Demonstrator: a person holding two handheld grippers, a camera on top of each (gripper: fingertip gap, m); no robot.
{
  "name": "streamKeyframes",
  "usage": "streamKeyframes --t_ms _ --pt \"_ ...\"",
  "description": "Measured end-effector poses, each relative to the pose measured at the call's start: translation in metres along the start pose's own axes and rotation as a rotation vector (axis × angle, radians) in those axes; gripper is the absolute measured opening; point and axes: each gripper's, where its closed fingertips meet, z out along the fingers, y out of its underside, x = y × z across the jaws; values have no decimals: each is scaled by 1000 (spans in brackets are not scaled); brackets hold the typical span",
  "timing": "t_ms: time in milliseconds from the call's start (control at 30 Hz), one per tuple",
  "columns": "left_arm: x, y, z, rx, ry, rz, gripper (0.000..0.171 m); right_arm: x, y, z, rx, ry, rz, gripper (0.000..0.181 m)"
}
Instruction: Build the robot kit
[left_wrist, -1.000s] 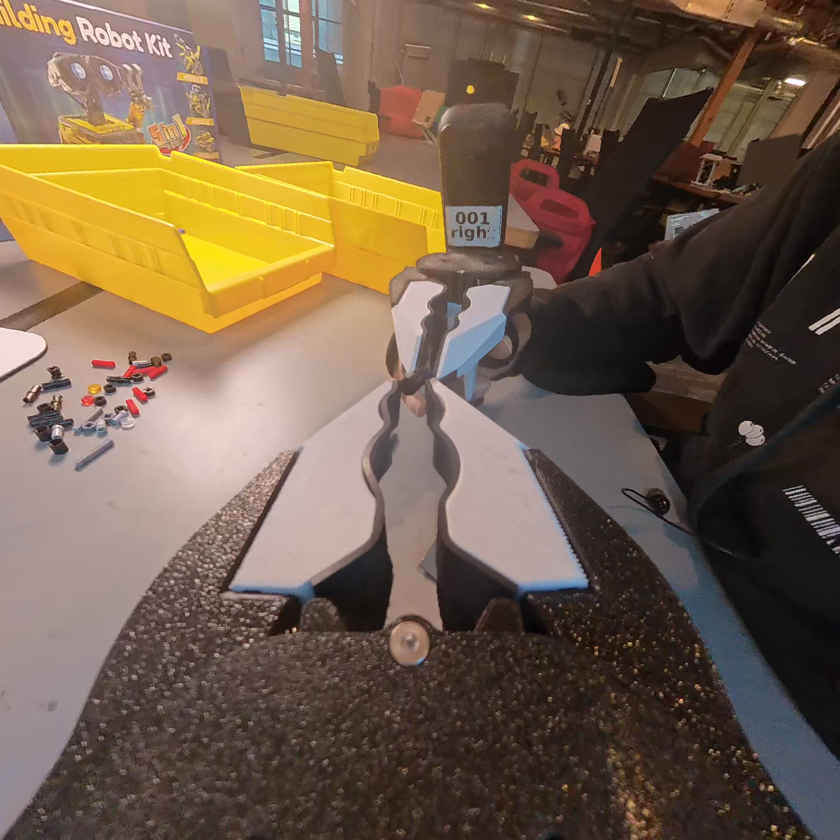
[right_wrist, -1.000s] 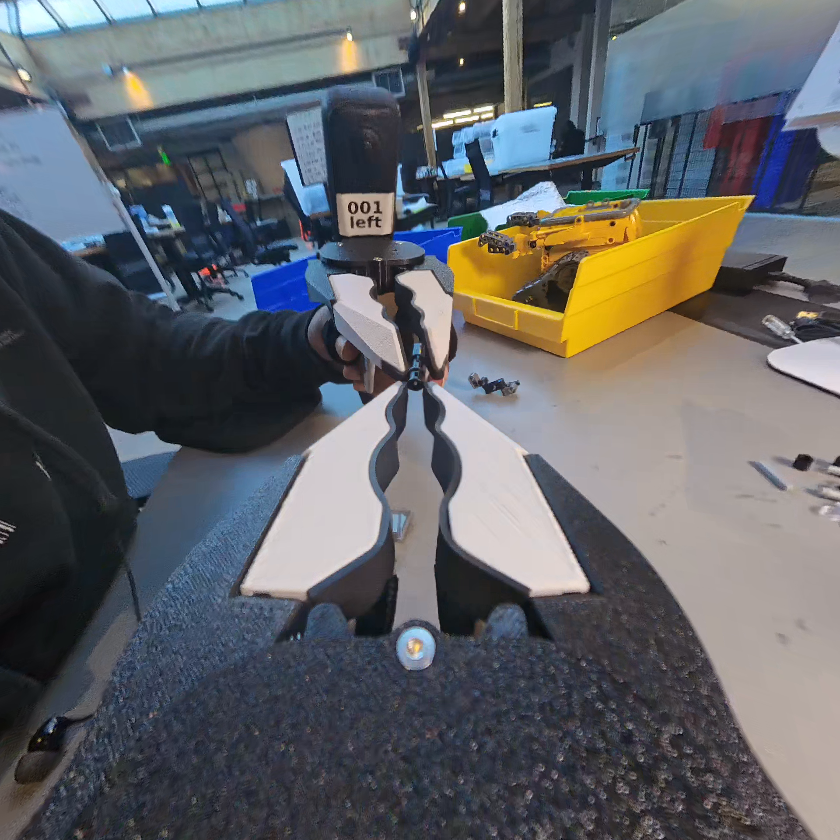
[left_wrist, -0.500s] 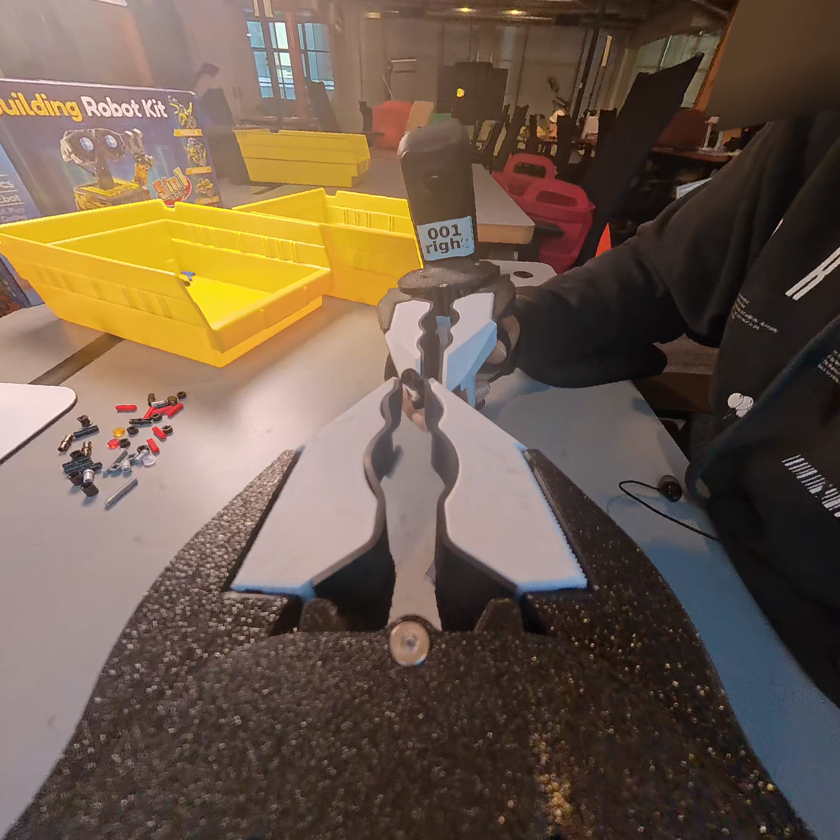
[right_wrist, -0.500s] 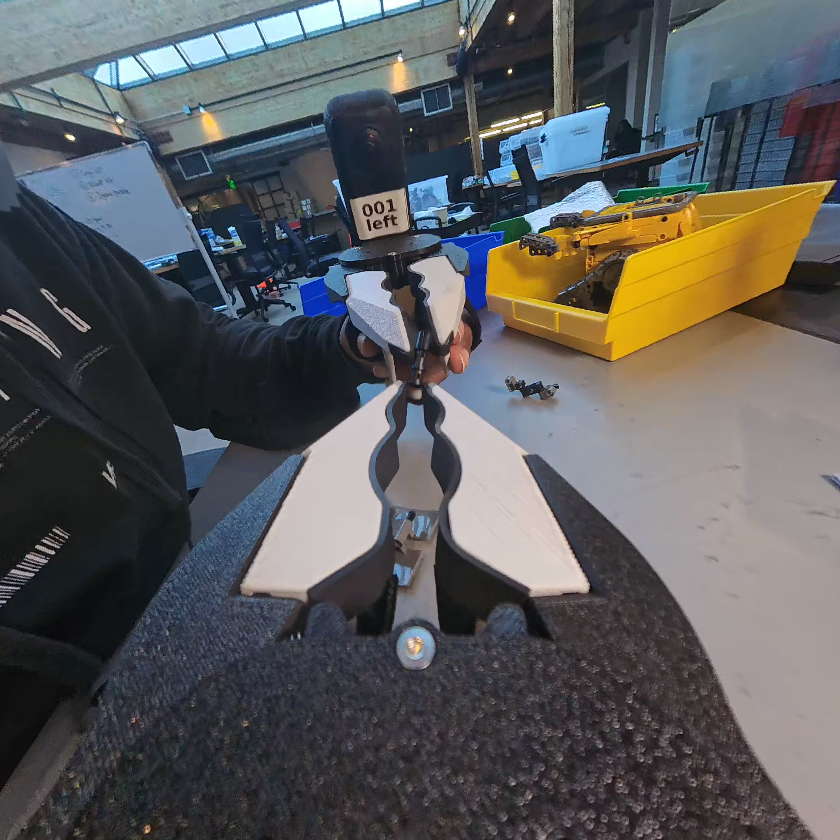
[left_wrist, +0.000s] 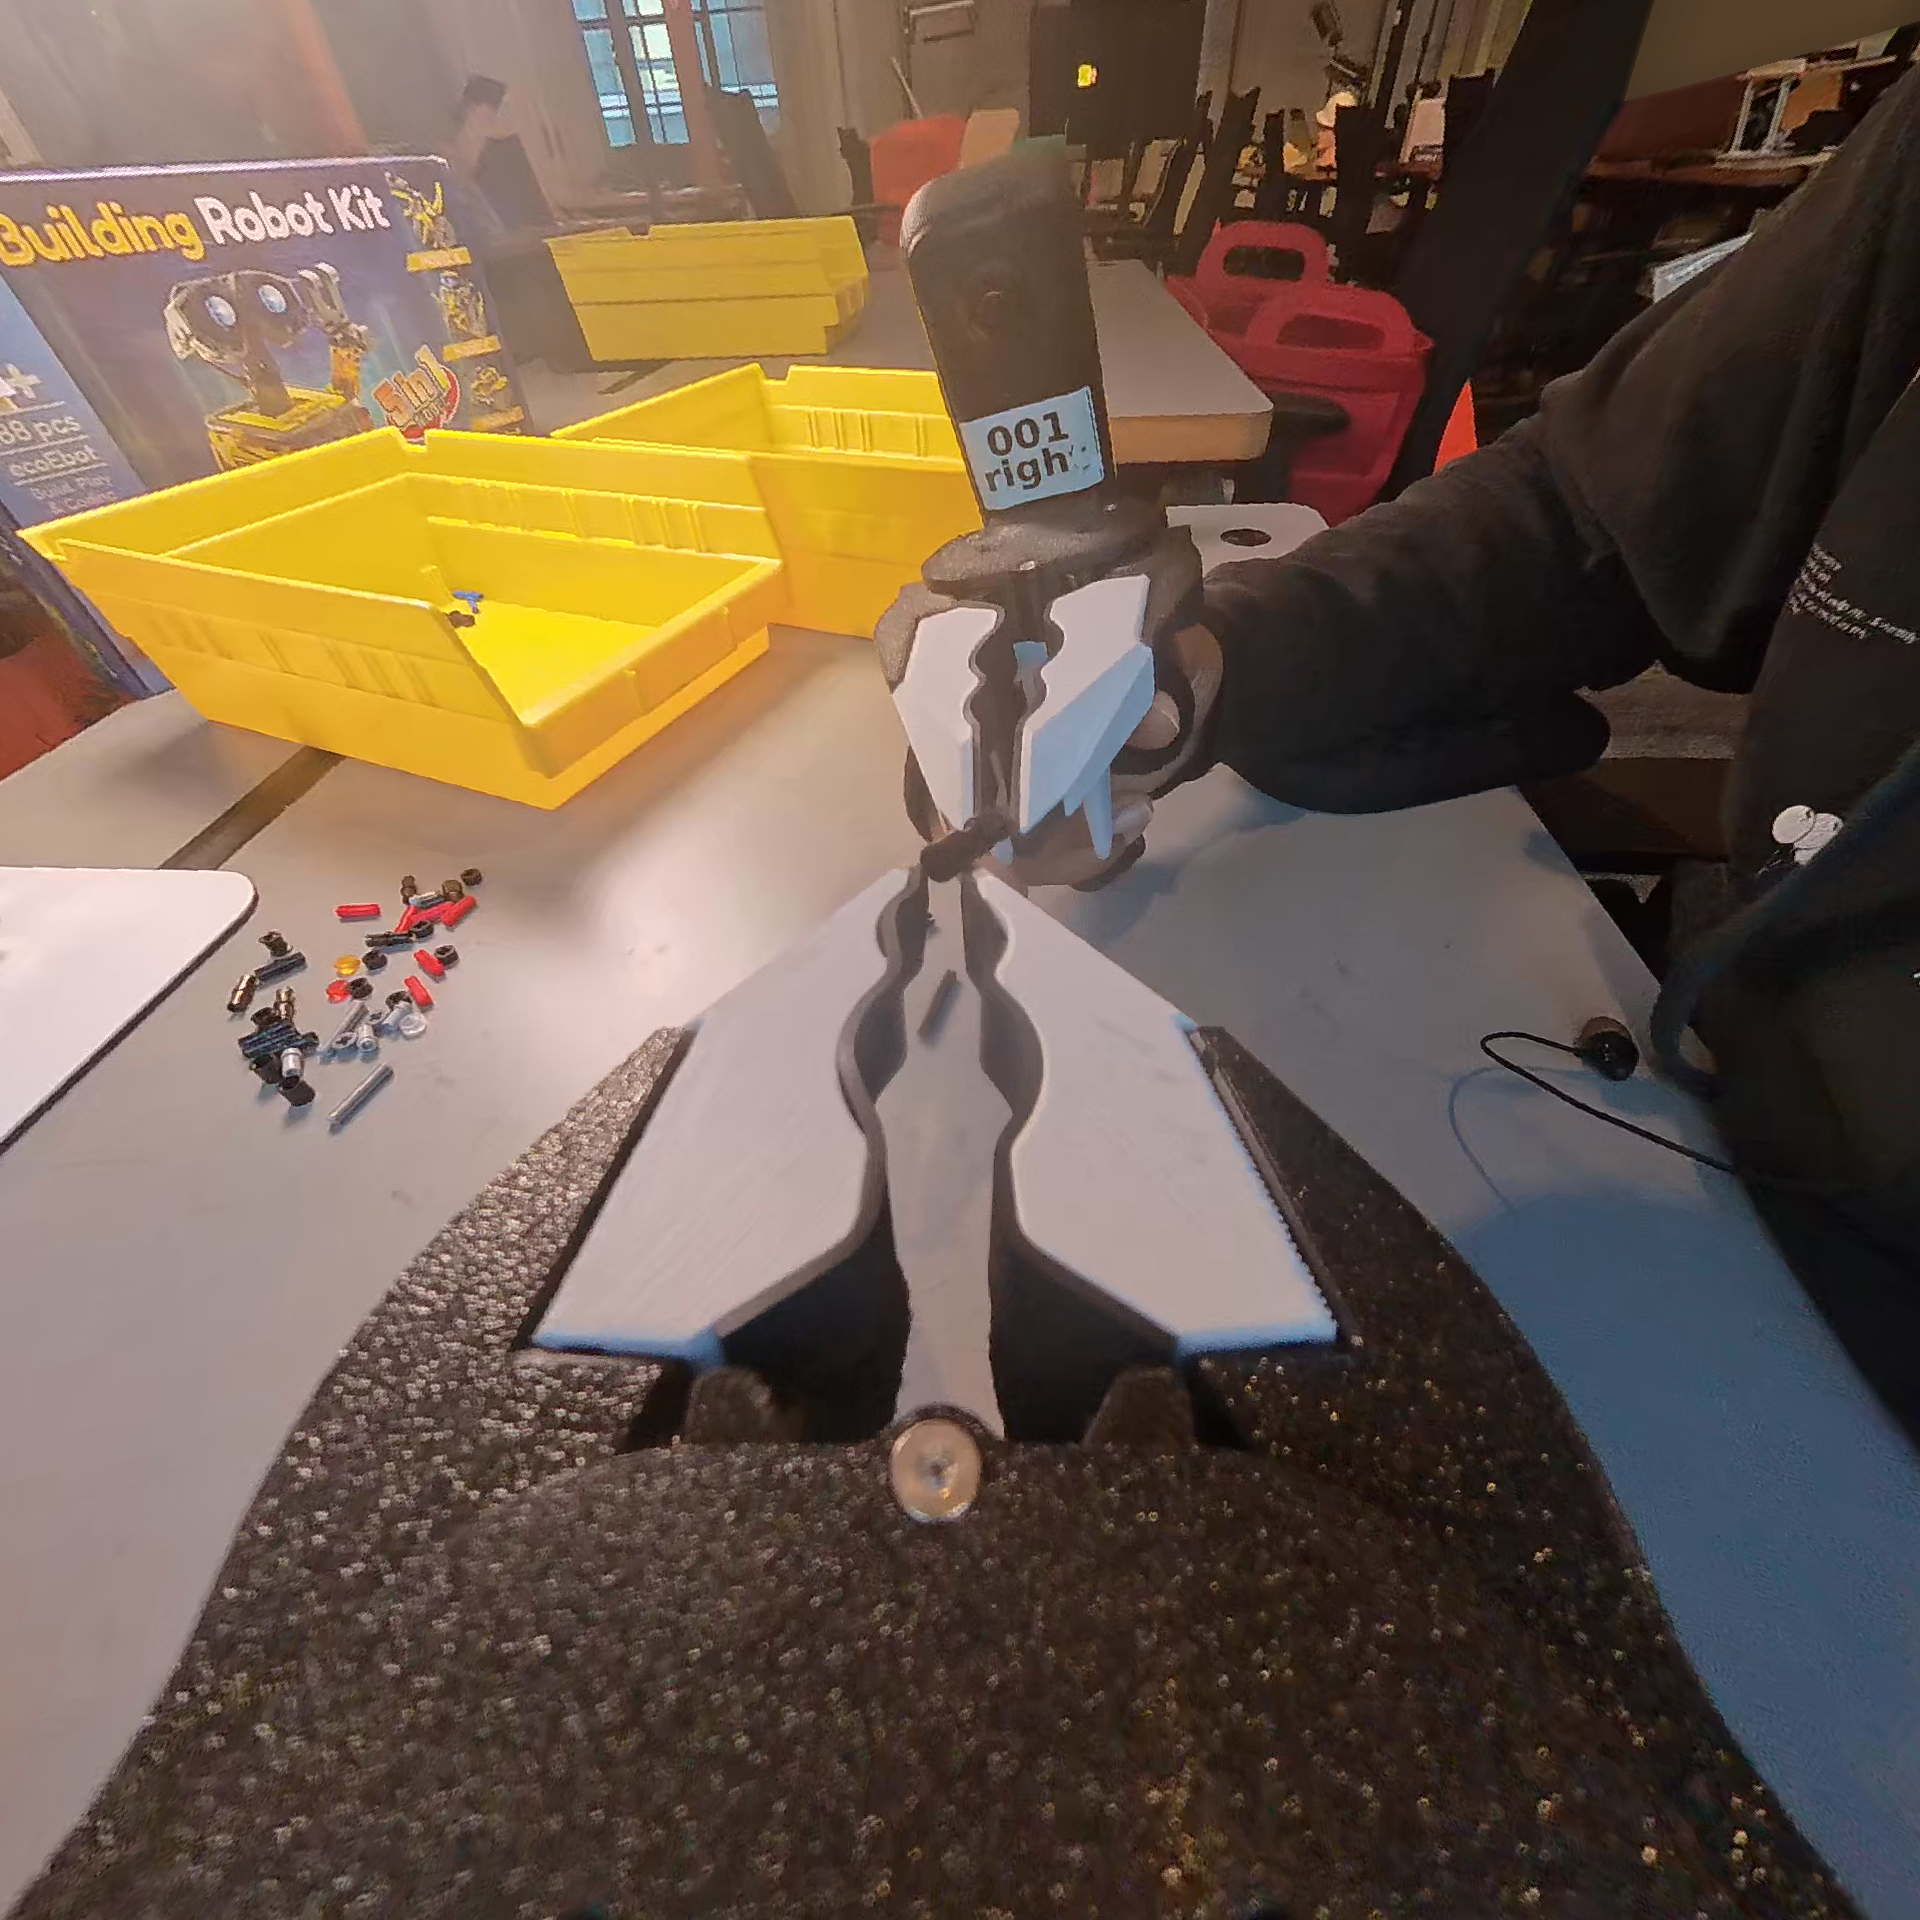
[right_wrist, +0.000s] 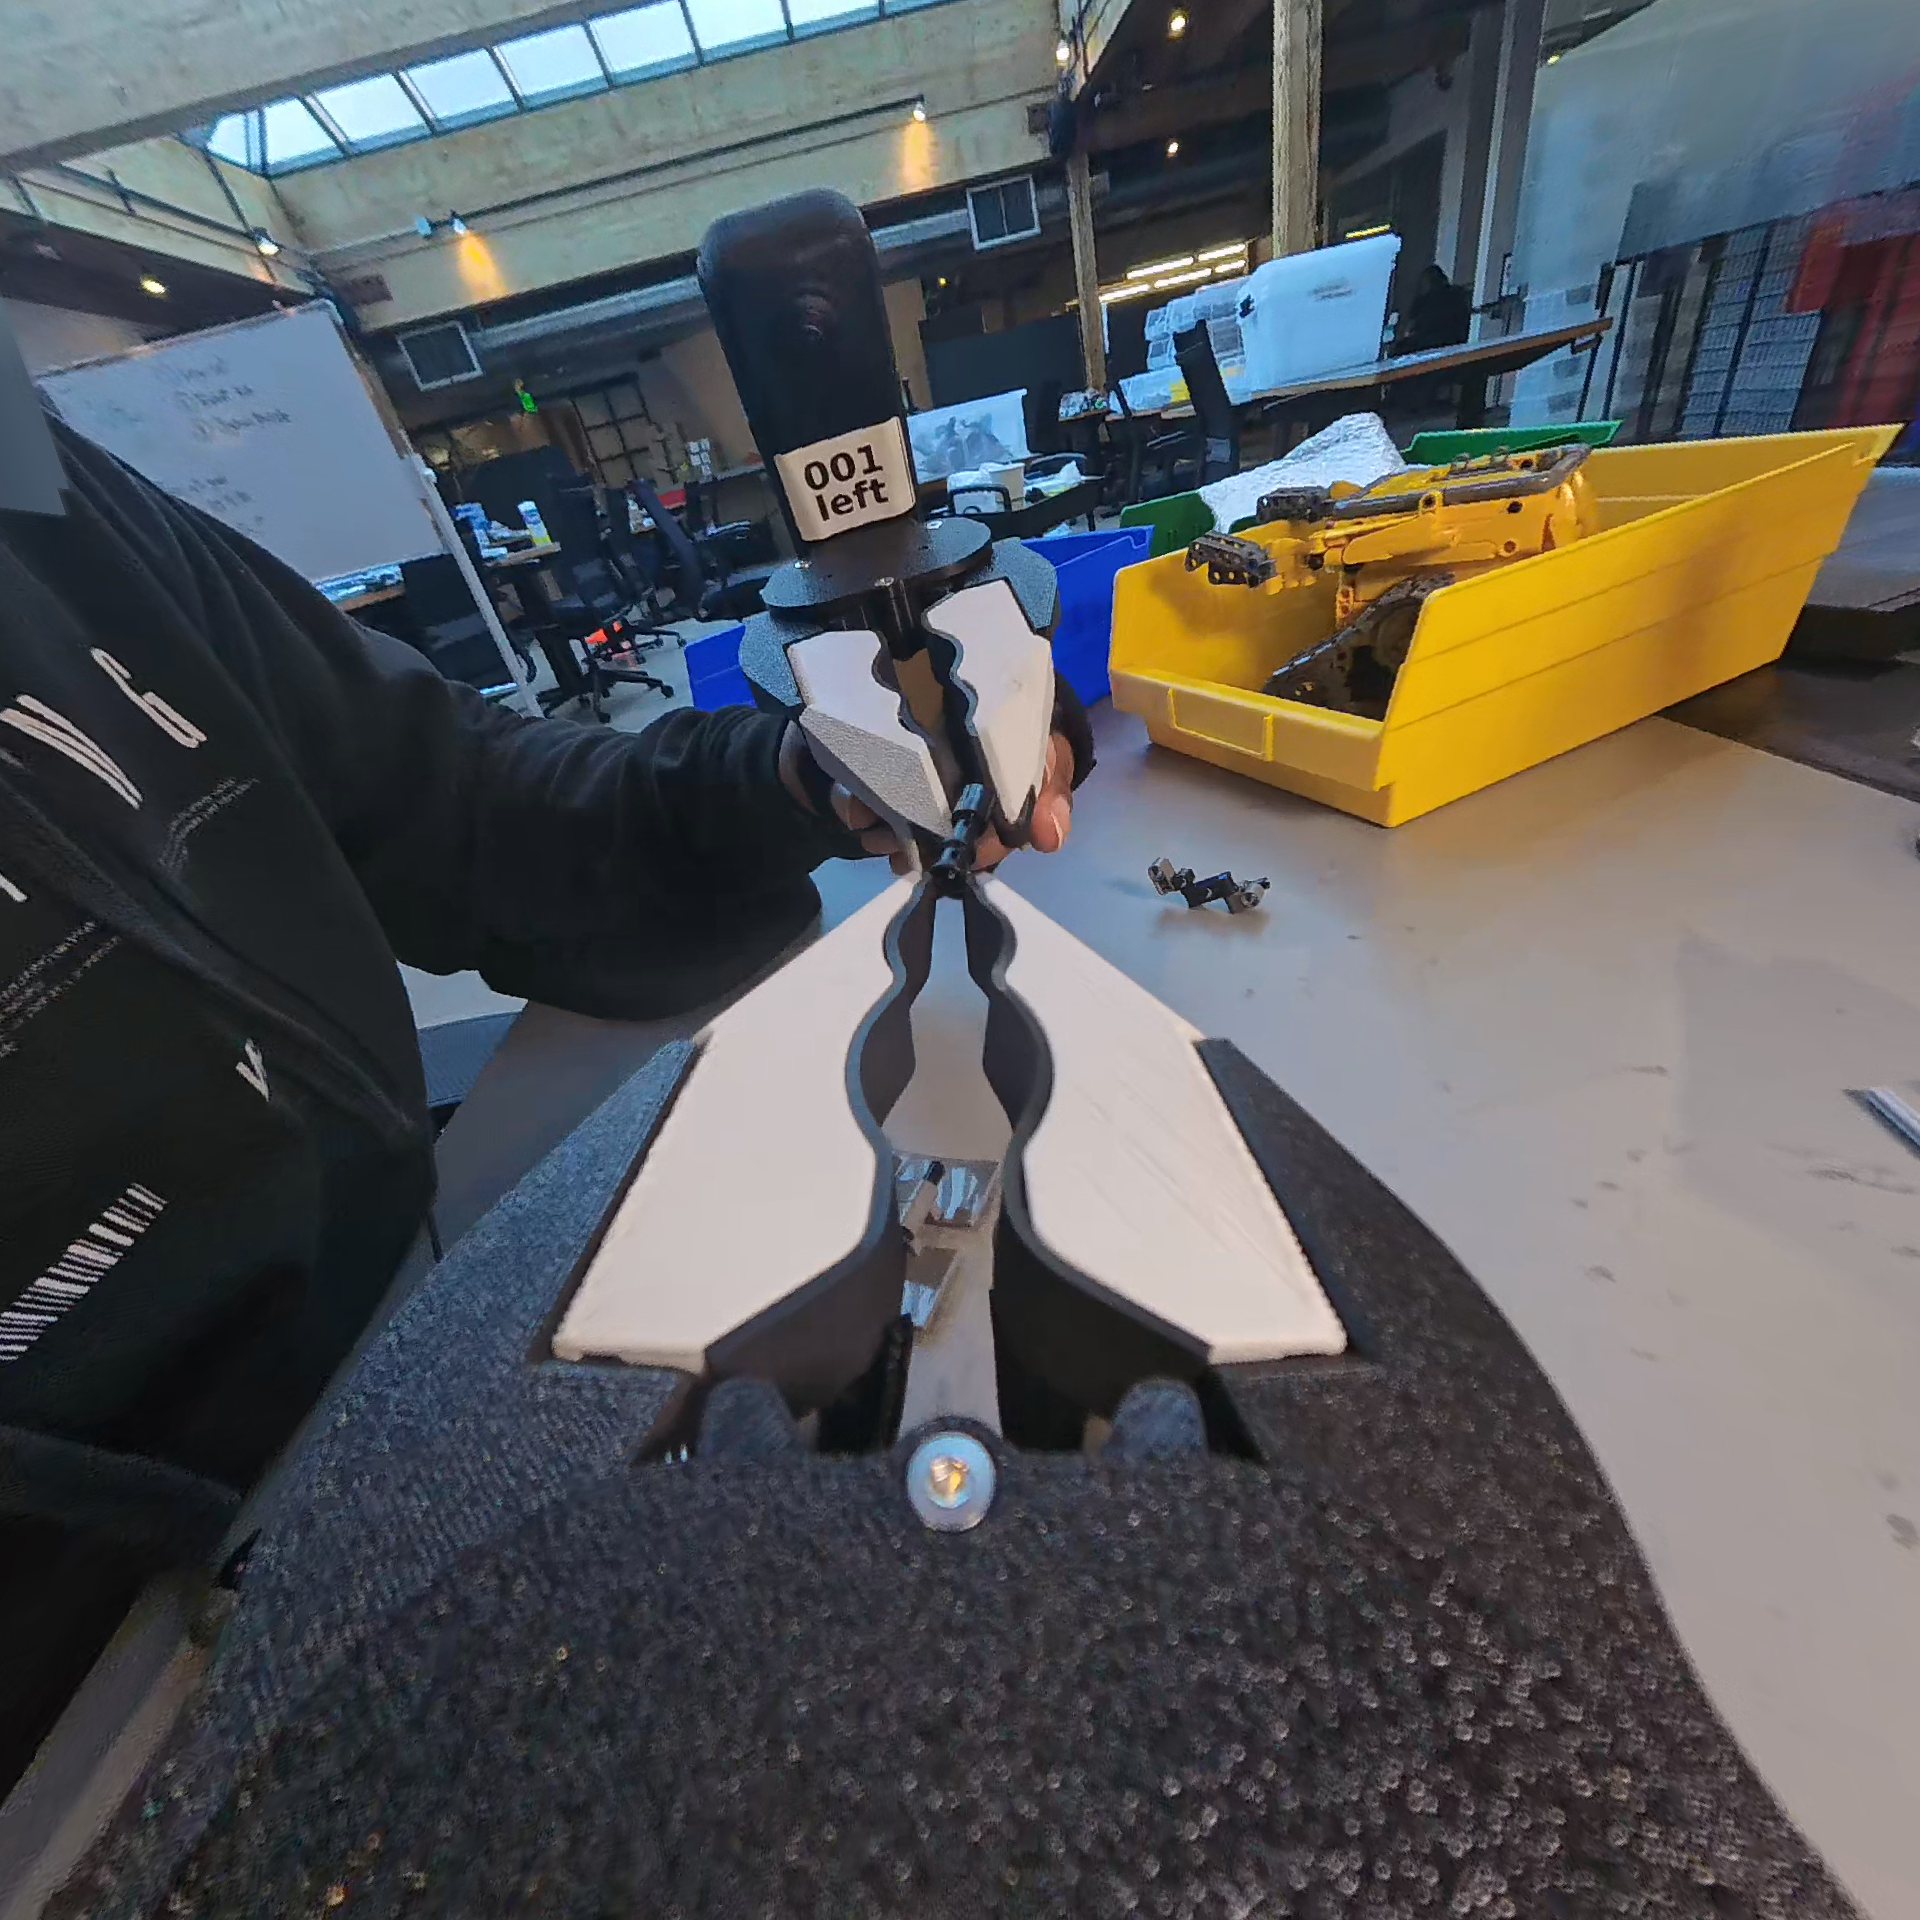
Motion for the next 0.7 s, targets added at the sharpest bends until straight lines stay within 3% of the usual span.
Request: streamKeyframes --t_ms 367,567,700 --pt "-1 -6 -2 6 -22 25 0 -4 -6 2 20 -5 -31 0" --pt "-10 -2 -7 18 -35 -32 11 13 -6 -8 -4 65 -60 0" --pt "-4 4 -3 -8 17 -76 22 15 12 -6 -123 92 -143 0"
